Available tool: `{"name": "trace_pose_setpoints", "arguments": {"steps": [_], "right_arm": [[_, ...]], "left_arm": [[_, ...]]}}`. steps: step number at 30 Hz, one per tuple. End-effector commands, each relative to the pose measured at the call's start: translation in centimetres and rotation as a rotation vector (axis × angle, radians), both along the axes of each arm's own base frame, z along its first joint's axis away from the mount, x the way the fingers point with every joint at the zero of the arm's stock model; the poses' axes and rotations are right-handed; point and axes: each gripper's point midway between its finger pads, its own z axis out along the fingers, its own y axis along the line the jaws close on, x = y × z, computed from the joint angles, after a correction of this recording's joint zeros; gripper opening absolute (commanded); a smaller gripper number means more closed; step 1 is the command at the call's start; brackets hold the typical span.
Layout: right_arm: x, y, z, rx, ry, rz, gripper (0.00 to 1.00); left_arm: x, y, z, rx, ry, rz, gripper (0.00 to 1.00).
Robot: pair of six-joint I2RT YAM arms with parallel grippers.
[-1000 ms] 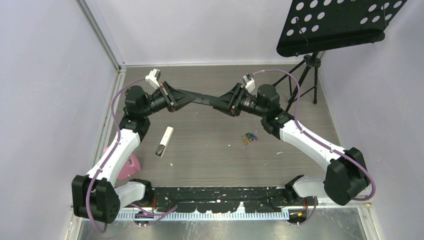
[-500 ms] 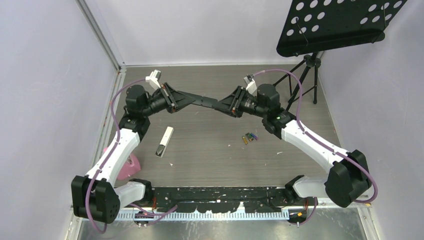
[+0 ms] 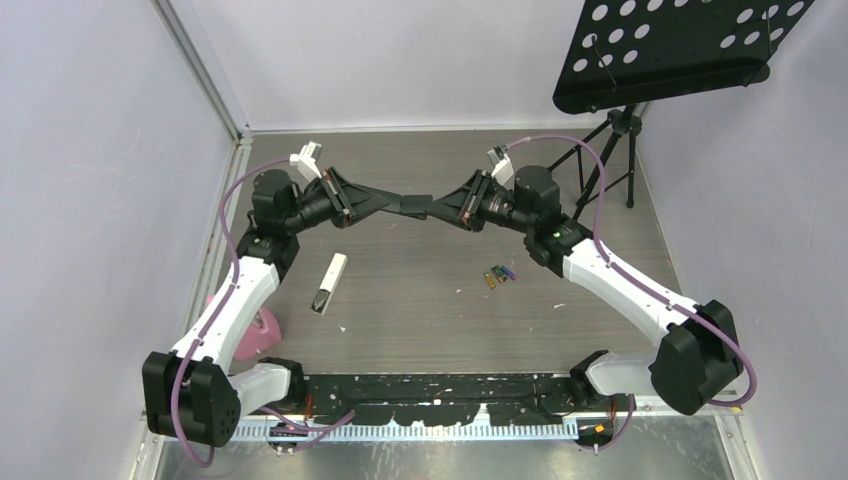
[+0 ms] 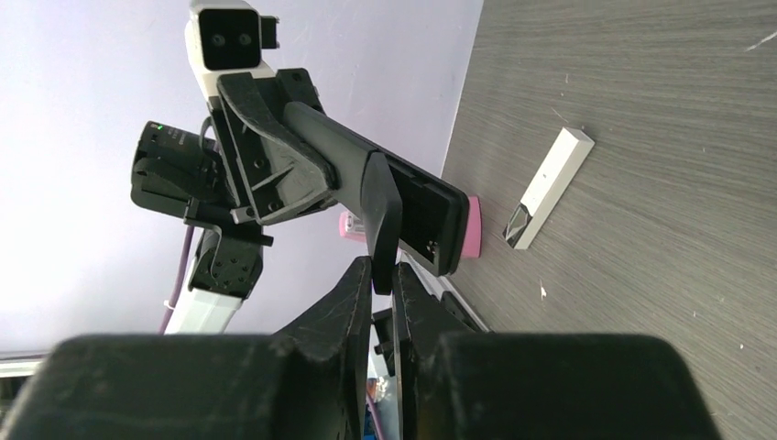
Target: Load the batteries into the remote control
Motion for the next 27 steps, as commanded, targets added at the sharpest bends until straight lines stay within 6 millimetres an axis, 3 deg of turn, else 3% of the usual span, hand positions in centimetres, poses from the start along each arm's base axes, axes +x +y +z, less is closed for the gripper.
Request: {"name": "trace_pose_setpoints", "arguments": {"steps": [1,7,10,16,22,27], "right_arm": [[0.2,-0.5,3.6,0.092,-0.117,-0.050,0.01],[1.5,-1.1,3.8,0.132,-0.136,-0.136,0.01],[2.4,-1.5,2.2,0.089,-0.103,-0.189,0.01],[5.7,-3.3,-5.4,-0.160,-0.011,-0.346,0.01],[7.3,-1.9,-12.1,-0.289,0.062,-0.292,0.01],[7.7,-1.5,-17.8,-0.377,0.136,-0.261,0.01]], "left_arm": [[0.2,0.2,1.6,0.037,-0.084,0.005,0.00],[0.4,1.1,-1.5,0.163,-0.064,0.030,0.00],[0.1,1.5,-3.4,0.235,-0.069,0.023,0.00],[-2.4,0.3,-3.1,0.222,-0.218,-0.157,0.00],[-4.6,0.2,-2.3,0.267,-0.313,-0.292,0.00],[-5.5,0.7,-1.7,0.322,-0.389,-0.299,0.00]]}}
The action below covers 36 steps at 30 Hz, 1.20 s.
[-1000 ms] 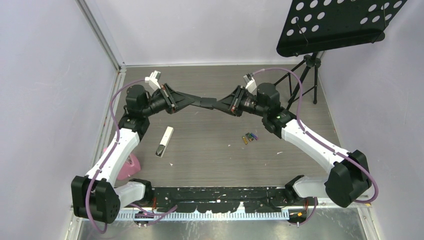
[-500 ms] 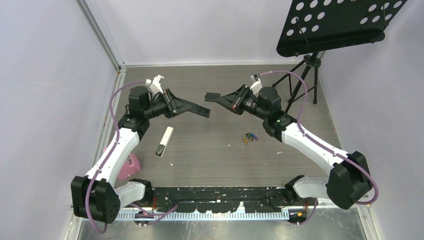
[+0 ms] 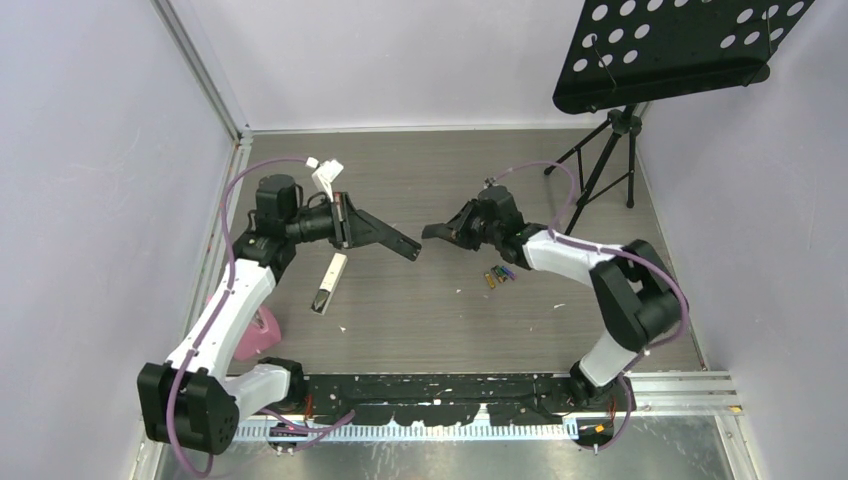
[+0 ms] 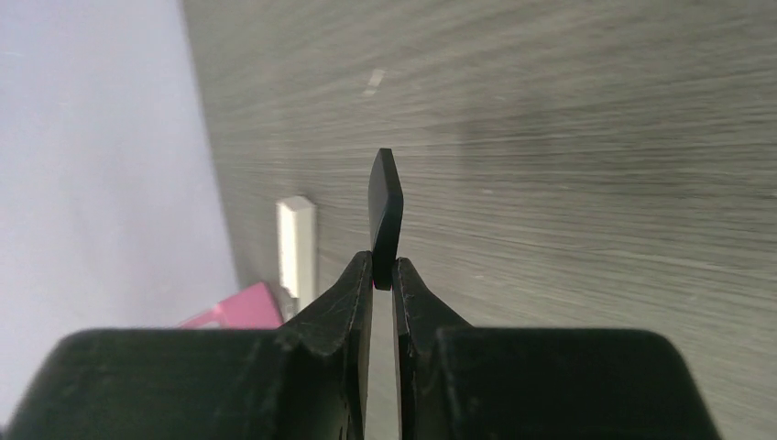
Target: Load the batteries into the remote control
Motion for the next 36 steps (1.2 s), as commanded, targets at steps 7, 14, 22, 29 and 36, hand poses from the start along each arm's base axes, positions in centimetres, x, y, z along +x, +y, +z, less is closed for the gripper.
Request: {"name": "trace_pose_setpoints", "arguments": {"steps": [7,14,22,29,36], "right_arm": [[0.3,0.0,-5.7,-0.089,0.071,0.026,0.06],[-0.9,-1.4,-3.4,-0.133,0.064,0.042,0.54],[-4.9,0.8,7.9,0.121,-0.189,0.262,0.70],[-9.4,2.5,17.0,0.414,-0.432,0.442,0.81],[-15.3,6.4,16.3,0.404,-0.482,0.791,0.75]], "left_arm": [[-2.1,-0.1,3.1,-0.005,-0.147,-0.108,0.00],[-2.4,-0.2,4.0,-0.016,-0.195,-0.118,0.02],[-2.0,-0.3,4.3,-0.020,-0.192,-0.129,0.00],[-3.4,-0.6,3.9,-0.045,-0.201,-0.213,0.00],[-4.5,-0.9,4.0,-0.083,-0.196,-0.288,0.00]]}}
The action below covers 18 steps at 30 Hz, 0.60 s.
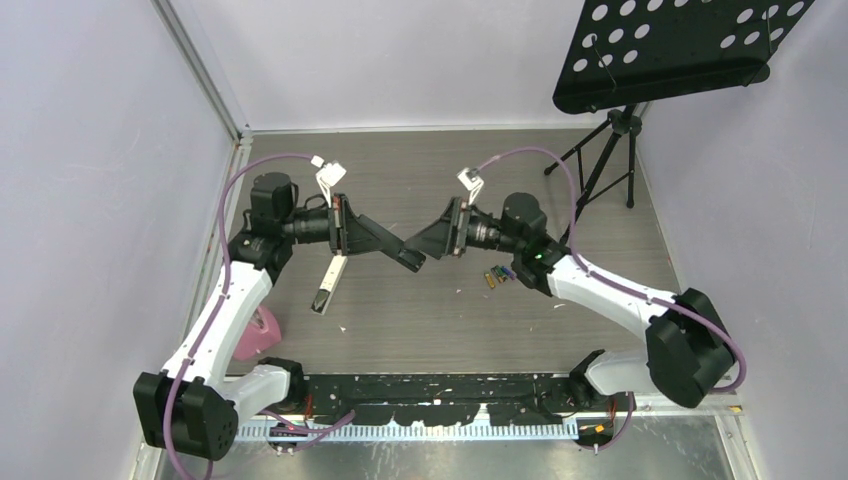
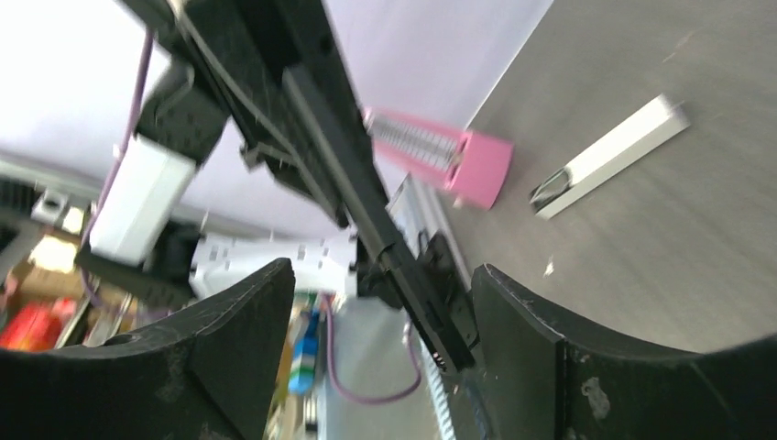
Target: Load the batteries into the remote control
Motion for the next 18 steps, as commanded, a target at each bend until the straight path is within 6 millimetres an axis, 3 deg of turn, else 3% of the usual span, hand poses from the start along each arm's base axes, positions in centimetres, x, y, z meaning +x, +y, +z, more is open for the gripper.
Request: {"name": "trace_pose_setpoints", "arguments": {"steps": [1,7,12,16,17,18], "right_arm": [[-4.9,2.2,0.6,-0.018,-0.139,0.298,0.72],[-6.7,2.3,1.7,-0.009,-0.224,0.391,0.54],[-7.3,2.4,1.5,-0.044,-0.224,0.421,0.17],[-7.3,2.6,2.8,0.001,-0.234,0.411,0.06],[-7.2,2.6,3.2,0.010,-0.239,0.401,0.04],[-6.8,2.7,3.6,0.023,-0.243,0.373,0.03]], "left_arm": [[-1.4,-0.5,1.4,-0.052,-0.063,-0.117,0.00],[-3.2,-0.9,1.6,-0.065,-0.096,-0.185,0.00],[-3.0,-0.9,2.6,-0.065,-0.124,-0.167,0.00],[-2.8,-1.0,4.1,-0.082,-0.164,-0.150,0.00],[-2.7,-1.0,4.4,-0.086,-0.167,-0.138,0.05],[-2.5,-1.0,4.7,-0.092,-0.166,-0.124,0.16]]}}
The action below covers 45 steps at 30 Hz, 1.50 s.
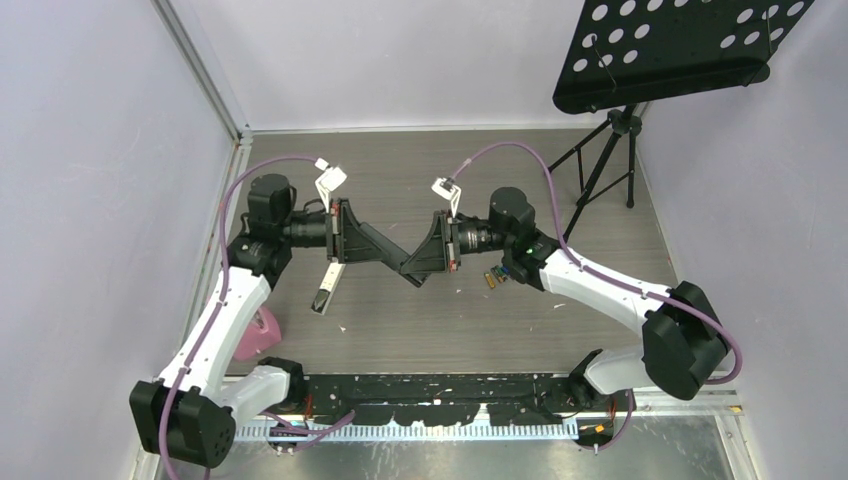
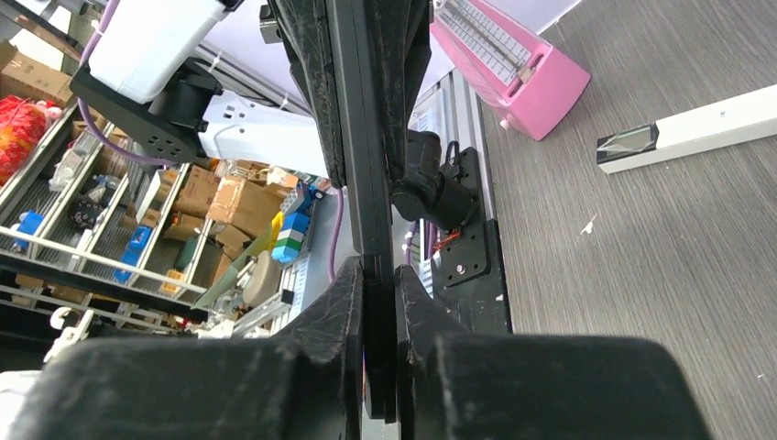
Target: Load the batteries into the remote control
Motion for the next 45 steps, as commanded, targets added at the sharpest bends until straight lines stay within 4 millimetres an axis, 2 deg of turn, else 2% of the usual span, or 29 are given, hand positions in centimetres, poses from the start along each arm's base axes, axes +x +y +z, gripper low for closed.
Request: {"name": "trace_pose_setpoints", "arguments": {"steps": [1,3,5,9,11,14,20,26,32,35,37,38,39,42,45], "right_arm": [[0.2,0.4,4.6,0.110,-0.041,-0.045,0.02],[1.0,0.4,5.6,0.156,-0.043,-0.103,0.02],[2.0,0.3,6.3,0.194,-0.043,-0.175,0.02],[3.3,0.1,7.7,0.278,-0.043,-0.272,0.02],[3.9,0.0,8.1,0.308,-0.033,-0.318,0.02],[4.4,-0.2,8.7,0.346,-0.030,-0.347,0.02],[4.3,0.3,8.5,0.341,-0.025,-0.319,0.02],[4.2,0.8,8.6,0.344,-0.010,-0.297,0.02],[4.5,1.2,8.6,0.354,0.021,-0.288,0.02],[4.6,1.3,8.4,0.354,0.036,-0.287,0.02],[4.7,1.3,8.4,0.352,0.041,-0.293,0.02],[4.8,1.2,8.1,0.340,0.048,-0.300,0.05],[4.9,1.1,7.9,0.328,0.052,-0.311,0.13],[5.9,0.5,6.5,0.265,0.068,-0.373,0.50],[7.1,-1.2,4.0,0.157,0.090,-0.464,0.66]], "left_arm": [[1.3,-0.2,3.2,-0.039,-0.158,0.070,0.35],[2.0,-0.4,4.2,-0.073,-0.145,0.112,0.58],[3.1,-0.4,5.1,-0.123,-0.114,0.185,0.70],[6.3,0.3,7.3,-0.320,-0.075,0.405,0.76],[6.8,0.7,8.4,-0.408,-0.063,0.447,0.77],[7.4,0.8,8.8,-0.438,-0.037,0.467,0.75],[7.6,0.9,9.6,-0.467,-0.025,0.478,0.68],[7.4,0.2,8.9,-0.458,0.005,0.449,0.65],[6.9,-1.1,8.5,-0.454,0.006,0.394,0.46],[7.0,-1.5,8.2,-0.448,0.010,0.378,0.29],[7.1,-1.5,8.1,-0.445,0.001,0.377,0.12],[7.1,-1.5,8.1,-0.441,-0.006,0.376,0.01],[7.1,-1.5,8.1,-0.436,-0.015,0.377,0.00],[7.7,-1.4,6.9,-0.368,-0.045,0.416,0.00],[9.1,-0.6,4.3,-0.227,-0.069,0.522,0.00]]}}
